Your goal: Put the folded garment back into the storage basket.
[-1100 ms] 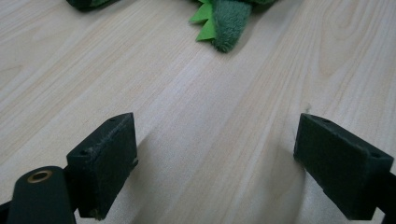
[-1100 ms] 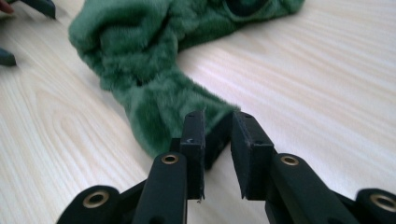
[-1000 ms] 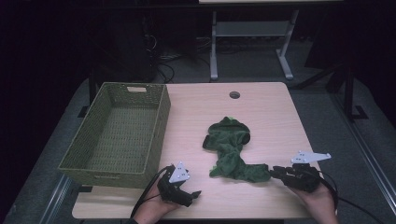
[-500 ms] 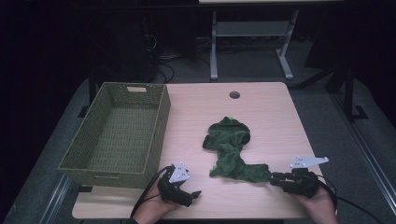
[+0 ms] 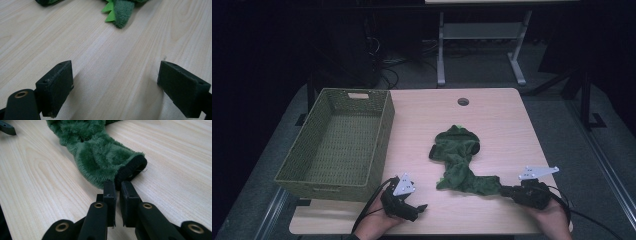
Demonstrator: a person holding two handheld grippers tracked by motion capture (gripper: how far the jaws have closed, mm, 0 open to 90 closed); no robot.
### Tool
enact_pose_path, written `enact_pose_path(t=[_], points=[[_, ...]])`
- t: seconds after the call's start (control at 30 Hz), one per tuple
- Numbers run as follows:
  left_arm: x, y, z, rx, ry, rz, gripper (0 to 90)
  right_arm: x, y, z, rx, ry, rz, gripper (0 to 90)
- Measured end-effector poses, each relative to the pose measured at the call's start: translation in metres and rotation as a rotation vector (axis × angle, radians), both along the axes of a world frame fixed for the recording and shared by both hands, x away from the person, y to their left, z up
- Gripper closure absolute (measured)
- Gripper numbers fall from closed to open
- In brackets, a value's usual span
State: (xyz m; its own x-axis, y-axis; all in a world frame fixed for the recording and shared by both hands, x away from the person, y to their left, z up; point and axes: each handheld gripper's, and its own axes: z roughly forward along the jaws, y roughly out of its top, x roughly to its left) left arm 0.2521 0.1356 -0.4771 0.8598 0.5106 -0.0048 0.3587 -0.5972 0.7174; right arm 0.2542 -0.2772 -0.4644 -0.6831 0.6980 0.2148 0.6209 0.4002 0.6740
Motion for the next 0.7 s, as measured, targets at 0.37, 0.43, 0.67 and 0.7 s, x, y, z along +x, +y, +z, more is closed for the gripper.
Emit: enact_pose_path(t=[0.37, 0.43, 0.67, 0.7], points=[[0.0, 0.0, 0.0, 0.0, -0.001, 0.0, 12.6, -0.005, -0.001, 0.012, 0.02, -0.056, 0.018, 84.9], [0.0, 0.0, 0.0, 0.0, 0.0, 0.0, 12.6, -0.005, -0.001, 0.015, 0.023, -0.064, 0.025, 84.9], [0.0, 0.0, 0.0, 0.0, 0.0, 0.0, 12.7, -0.005, 0.0, 0.024, 0.047, -0.098, 0.04, 85.0], [0.0, 0.0, 0.0, 0.0, 0.0, 0.0, 12.6, -0.005, 0.001, 0.025, 0.05, -0.106, 0.042, 85.0]])
